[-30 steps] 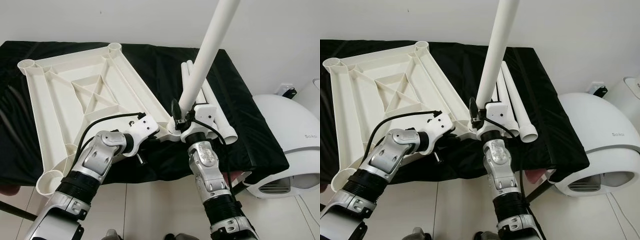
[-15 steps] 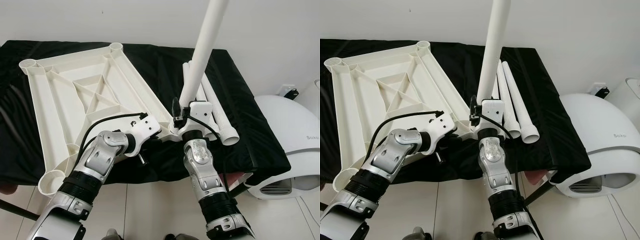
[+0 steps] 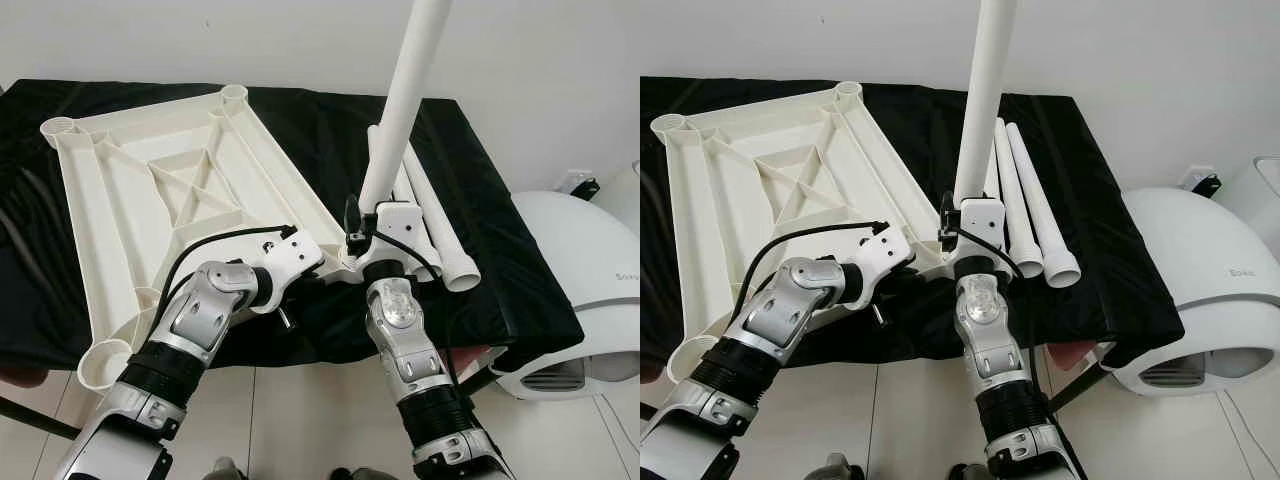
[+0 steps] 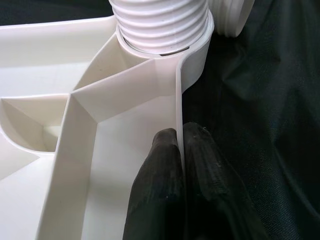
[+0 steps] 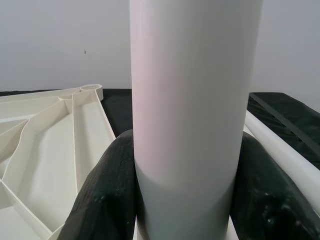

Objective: Building children table

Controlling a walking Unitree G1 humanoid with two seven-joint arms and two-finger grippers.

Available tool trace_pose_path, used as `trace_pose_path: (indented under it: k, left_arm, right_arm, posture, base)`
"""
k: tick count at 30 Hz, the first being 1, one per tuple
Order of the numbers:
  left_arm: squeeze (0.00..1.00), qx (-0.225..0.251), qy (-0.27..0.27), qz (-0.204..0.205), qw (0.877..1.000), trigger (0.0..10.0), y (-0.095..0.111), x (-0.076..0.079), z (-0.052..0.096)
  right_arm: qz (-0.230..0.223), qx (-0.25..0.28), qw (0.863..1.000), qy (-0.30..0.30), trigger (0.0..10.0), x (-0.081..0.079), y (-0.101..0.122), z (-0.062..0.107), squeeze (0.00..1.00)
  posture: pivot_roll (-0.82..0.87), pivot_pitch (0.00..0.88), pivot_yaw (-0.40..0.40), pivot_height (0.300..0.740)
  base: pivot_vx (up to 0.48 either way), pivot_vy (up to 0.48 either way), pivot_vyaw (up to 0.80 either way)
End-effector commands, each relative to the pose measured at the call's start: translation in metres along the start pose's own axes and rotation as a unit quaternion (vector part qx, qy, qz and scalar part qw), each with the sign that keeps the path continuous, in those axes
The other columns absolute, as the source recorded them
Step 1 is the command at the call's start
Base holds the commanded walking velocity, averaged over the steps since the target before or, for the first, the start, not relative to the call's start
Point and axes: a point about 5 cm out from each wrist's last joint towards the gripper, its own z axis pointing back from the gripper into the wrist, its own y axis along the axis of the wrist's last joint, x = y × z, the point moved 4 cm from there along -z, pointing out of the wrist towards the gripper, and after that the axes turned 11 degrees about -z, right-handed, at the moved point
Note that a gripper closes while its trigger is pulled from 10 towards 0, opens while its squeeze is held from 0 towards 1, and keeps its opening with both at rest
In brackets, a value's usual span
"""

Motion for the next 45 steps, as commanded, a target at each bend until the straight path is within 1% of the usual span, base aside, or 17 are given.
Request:
trace_pose_path:
  k: [1,9,13,16,19,21,23,24,27,32,33,35,38,40,41,43,45]
  left_arm:
    - [0.0,-0.03,0.048,0.009,0.998,10.0,-0.014,-0.011,0.005]
    - [0.0,-0.031,0.048,0.009,0.998,10.0,-0.014,-0.012,0.005]
    - [0.0,-0.03,0.049,0.008,0.998,10.0,-0.013,-0.013,0.005]
    - [0.0,-0.031,0.05,0.007,0.998,10.0,-0.013,-0.014,0.006]
    - [0.0,-0.031,0.05,0.007,0.998,10.0,-0.013,-0.014,0.006]
    - [0.0,-0.031,0.05,0.006,0.998,10.0,-0.013,-0.015,0.006]
    - [0.0,-0.03,0.051,0.006,0.998,10.0,-0.013,-0.015,0.006]
    - [0.0,-0.03,0.051,0.006,0.998,10.0,-0.013,-0.015,0.006]
    - [0.0,-0.03,0.051,0.006,0.998,10.0,-0.012,-0.016,0.006]
    - [0.0,-0.027,0.05,0.005,0.998,10.0,-0.011,-0.015,0.006]
    - [0.0,-0.027,0.05,0.005,0.998,10.0,-0.011,-0.015,0.006]
    - [0.0,-0.026,0.05,0.004,0.998,10.0,-0.01,-0.015,0.005]
    - [0.0,-0.025,0.051,0.004,0.998,10.0,-0.009,-0.015,0.005]
    - [0.0,-0.023,0.051,0.003,0.998,10.0,-0.008,-0.014,0.006]
    - [0.0,-0.023,0.051,0.003,0.998,10.0,-0.008,-0.014,0.006]
    - [0.0,-0.021,0.053,0.003,0.998,10.0,-0.007,-0.013,0.006]
    - [0.0,-0.021,0.055,0.001,0.998,10.0,-0.006,-0.013,0.006]
  right_arm:
    - [0.016,-0.082,0.993,-0.081,10.0,0.032,-0.043,0.03,0.0]
    - [0.02,-0.073,0.994,-0.076,10.0,0.032,-0.04,0.029,0.0]
    - [0.016,-0.067,0.996,-0.056,10.0,0.031,-0.036,0.025,0.0]
    - [-0.01,-0.068,0.998,-0.012,10.0,0.03,-0.032,0.021,0.0]
    - [-0.014,-0.07,0.997,0.0,10.0,0.029,-0.031,0.02,0.0]
    - [-0.038,-0.081,0.995,0.051,10.0,0.028,-0.031,0.019,0.0]
    - [-0.058,-0.097,0.987,0.113,10.0,0.027,-0.031,0.019,0.0]
    - [-0.058,-0.097,0.987,0.113,10.0,0.027,-0.031,0.019,0.0]
    - [-0.062,-0.11,0.981,0.15,10.0,0.03,-0.031,0.019,0.0]
    - [-0.06,-0.16,0.96,0.221,10.0,0.039,-0.037,0.014,0.0]
    - [-0.06,-0.16,0.96,0.221,10.0,0.039,-0.037,0.014,0.0]
    - [-0.046,-0.184,0.947,0.259,10.0,0.039,-0.04,0.013,0.0]
    - [-0.038,-0.192,0.941,0.274,10.0,0.039,-0.041,0.012,0.0]
    - [-0.026,-0.208,0.929,0.304,10.0,0.039,-0.042,0.011,0.0]
    - [-0.026,-0.208,0.929,0.304,10.0,0.039,-0.042,0.011,0.0]
    - [-0.018,-0.222,0.918,0.328,10.0,0.041,-0.042,0.007,0.0]
    - [-0.016,-0.226,0.915,0.333,10.0,0.042,-0.041,0.005,0.0]
  posture:
    - [0.02,0.069,-0.049,0.74]
    - [0.01,0.07,-0.047,0.74]
    - [0.01,0.068,-0.046,0.74]
    - [0.01,0.068,-0.044,0.74]
    - [0.01,0.069,-0.044,0.74]
    - [0.01,0.068,-0.043,0.74]
    - [0.01,0.071,-0.042,0.74]
    - [0.01,0.071,-0.042,0.74]
    - [0.0,0.071,-0.042,0.74]
    - [0.0,0.07,-0.041,0.74]
    - [0.0,0.07,-0.041,0.74]
    - [0.0,0.067,-0.044,0.74]
    - [0.0,0.066,-0.046,0.74]
    - [0.01,0.064,-0.047,0.74]
    - [0.01,0.064,-0.047,0.74]
    - [0.01,0.063,-0.053,0.74]
    - [0.01,0.062,-0.053,0.74]
  base:
    - [0.0,0.0,0.0]
    - [0.0,0.0,0.0]
    - [0.0,0.0,0.0]
    - [0.0,0.0,0.0]
    - [0.0,0.0,0.0]
    - [0.0,0.0,0.0]
    - [0.0,0.0,0.0]
    - [0.0,0.0,0.0]
    - [0.0,0.0,0.0]
    - [0.0,0.0,0.0]
    - [0.0,0.0,0.0]
    - [0.0,0.0,0.0]
    - [0.0,0.0,0.0]
    - [0.0,0.0,0.0]
    - [0.0,0.0,0.0]
    - [0.0,0.0,0.0]
    - [0.0,0.0,0.0]
